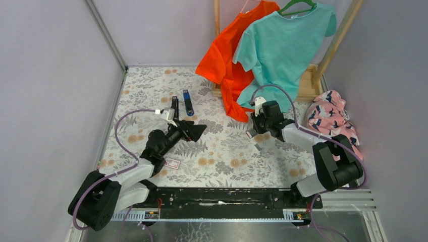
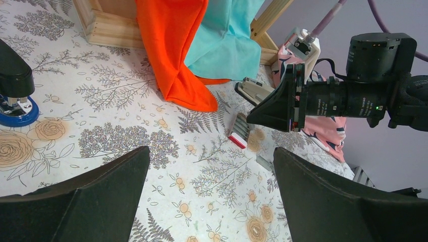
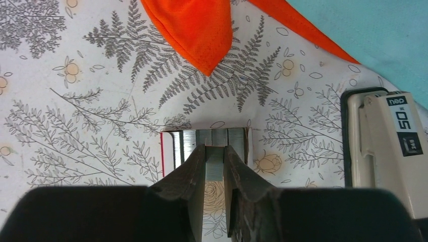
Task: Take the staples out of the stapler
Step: Place the staple in the staple box.
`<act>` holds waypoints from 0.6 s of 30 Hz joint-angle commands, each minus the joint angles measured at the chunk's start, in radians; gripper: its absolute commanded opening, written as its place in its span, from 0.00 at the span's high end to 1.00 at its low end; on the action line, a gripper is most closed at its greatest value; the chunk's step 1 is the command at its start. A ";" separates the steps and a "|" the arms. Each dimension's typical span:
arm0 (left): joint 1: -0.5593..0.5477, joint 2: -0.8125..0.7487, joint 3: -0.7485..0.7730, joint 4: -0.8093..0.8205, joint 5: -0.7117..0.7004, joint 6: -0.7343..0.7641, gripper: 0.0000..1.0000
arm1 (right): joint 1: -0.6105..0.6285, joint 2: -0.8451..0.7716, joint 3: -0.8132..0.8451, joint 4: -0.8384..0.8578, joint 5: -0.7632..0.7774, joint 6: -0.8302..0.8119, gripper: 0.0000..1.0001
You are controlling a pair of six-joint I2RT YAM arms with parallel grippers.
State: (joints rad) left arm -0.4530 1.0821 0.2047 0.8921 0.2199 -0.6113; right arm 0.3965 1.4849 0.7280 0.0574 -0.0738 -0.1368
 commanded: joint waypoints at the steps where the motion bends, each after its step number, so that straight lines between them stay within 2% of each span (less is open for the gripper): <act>1: -0.004 -0.009 -0.008 0.076 0.000 0.012 0.00 | 0.015 -0.017 0.034 0.008 -0.053 0.018 0.84; 18: -0.006 -0.024 -0.014 0.064 -0.001 0.009 0.00 | 0.046 0.019 0.049 -0.014 -0.044 0.026 0.83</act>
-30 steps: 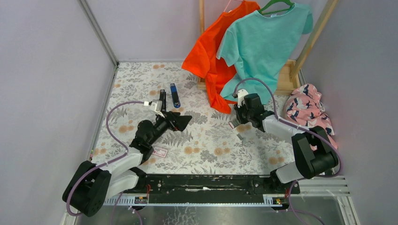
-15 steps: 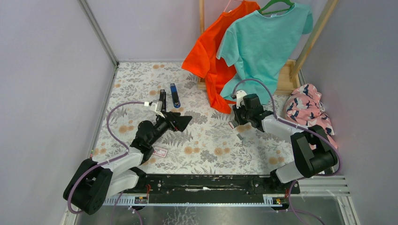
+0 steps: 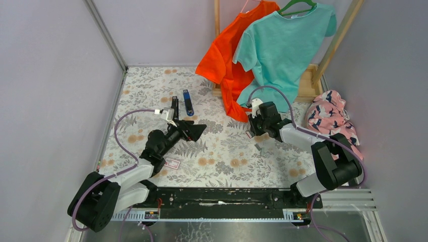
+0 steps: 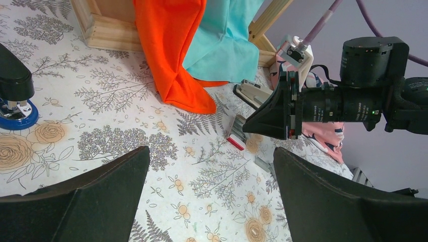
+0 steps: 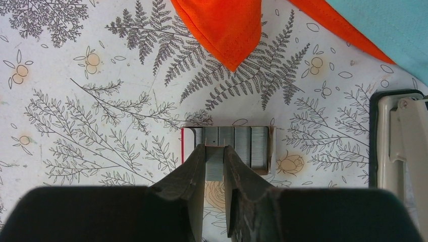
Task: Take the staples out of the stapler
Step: Place the staple in the staple box.
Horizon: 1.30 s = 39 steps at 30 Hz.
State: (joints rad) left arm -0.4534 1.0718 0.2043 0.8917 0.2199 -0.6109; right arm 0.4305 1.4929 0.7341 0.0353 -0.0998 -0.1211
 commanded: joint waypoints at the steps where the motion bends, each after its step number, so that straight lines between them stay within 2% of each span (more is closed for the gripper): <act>1: -0.005 -0.015 -0.015 0.064 0.000 0.008 0.00 | 0.015 0.012 0.044 0.008 -0.017 0.010 0.83; 39: -0.004 -0.019 -0.028 0.064 0.000 0.005 0.00 | 0.021 0.059 0.071 -0.020 0.017 0.006 0.81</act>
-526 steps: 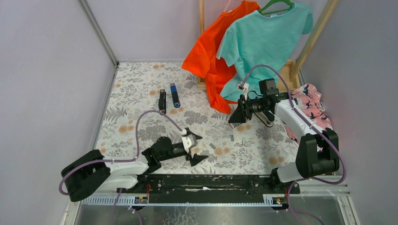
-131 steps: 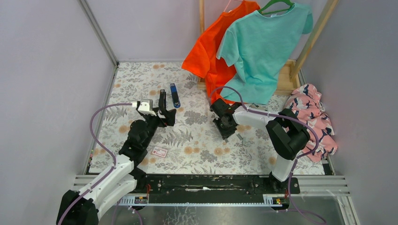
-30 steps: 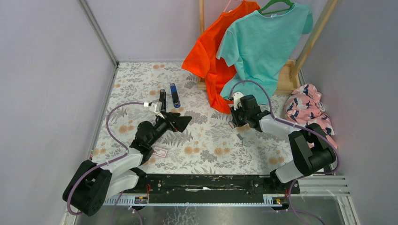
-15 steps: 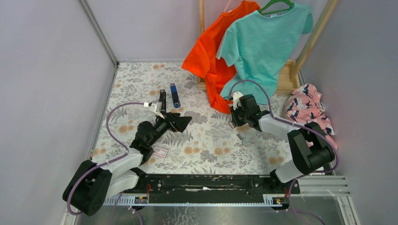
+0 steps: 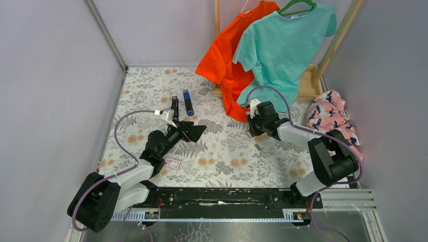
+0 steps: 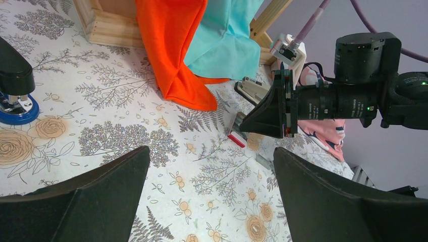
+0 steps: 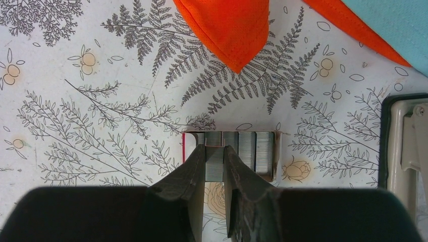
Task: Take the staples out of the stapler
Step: Place the staple in the staple box.
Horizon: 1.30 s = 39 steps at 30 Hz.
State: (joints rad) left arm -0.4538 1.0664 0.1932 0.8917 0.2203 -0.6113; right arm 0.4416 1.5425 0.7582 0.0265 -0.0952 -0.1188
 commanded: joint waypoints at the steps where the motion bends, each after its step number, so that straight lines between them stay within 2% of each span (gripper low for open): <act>1: -0.005 -0.014 -0.017 0.063 0.000 0.005 0.00 | 0.010 0.009 0.047 -0.013 0.012 0.004 0.81; 25: -0.004 -0.023 -0.021 0.059 -0.003 0.008 0.00 | 0.010 0.025 0.060 -0.048 0.024 -0.006 0.79; 39: -0.005 -0.026 -0.023 0.053 -0.007 0.012 0.00 | 0.010 0.021 0.058 -0.051 0.007 -0.008 0.70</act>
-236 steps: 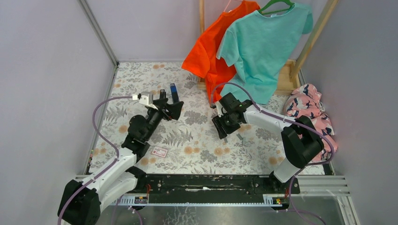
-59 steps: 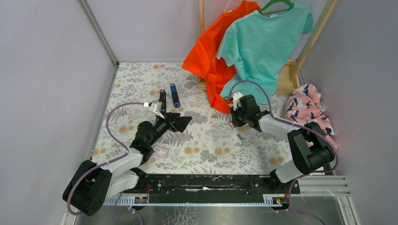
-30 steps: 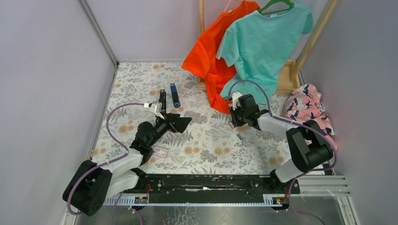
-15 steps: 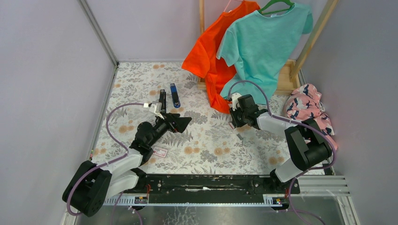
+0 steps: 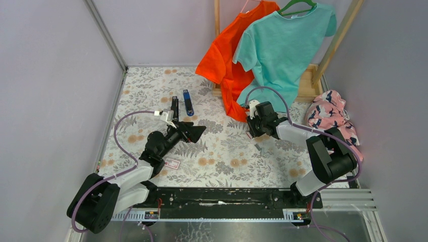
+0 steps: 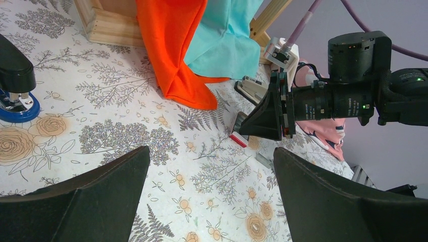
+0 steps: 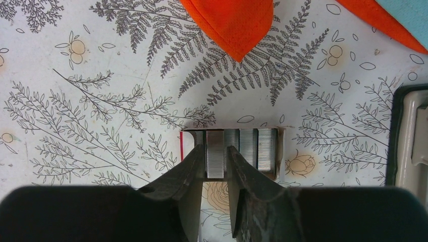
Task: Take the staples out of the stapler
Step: Place the staple in the staple box.
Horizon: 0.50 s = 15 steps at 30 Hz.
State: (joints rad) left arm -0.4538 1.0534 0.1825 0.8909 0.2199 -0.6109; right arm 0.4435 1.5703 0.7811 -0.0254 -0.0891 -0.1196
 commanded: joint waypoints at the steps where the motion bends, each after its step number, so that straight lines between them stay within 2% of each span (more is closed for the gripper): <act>1: -0.005 -0.014 -0.012 0.053 -0.006 0.012 0.00 | 0.009 -0.006 0.036 -0.001 -0.001 -0.008 0.69; 11: -0.004 -0.018 -0.009 0.049 -0.005 0.013 0.00 | 0.007 -0.062 0.032 0.001 -0.008 0.004 0.67; 15: -0.004 -0.014 -0.008 0.060 0.004 0.010 0.00 | 0.005 -0.092 0.035 -0.012 -0.011 -0.006 0.71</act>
State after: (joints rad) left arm -0.4538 1.0504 0.1825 0.8906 0.2199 -0.6109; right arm 0.4435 1.5375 0.7811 -0.0307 -0.0940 -0.1192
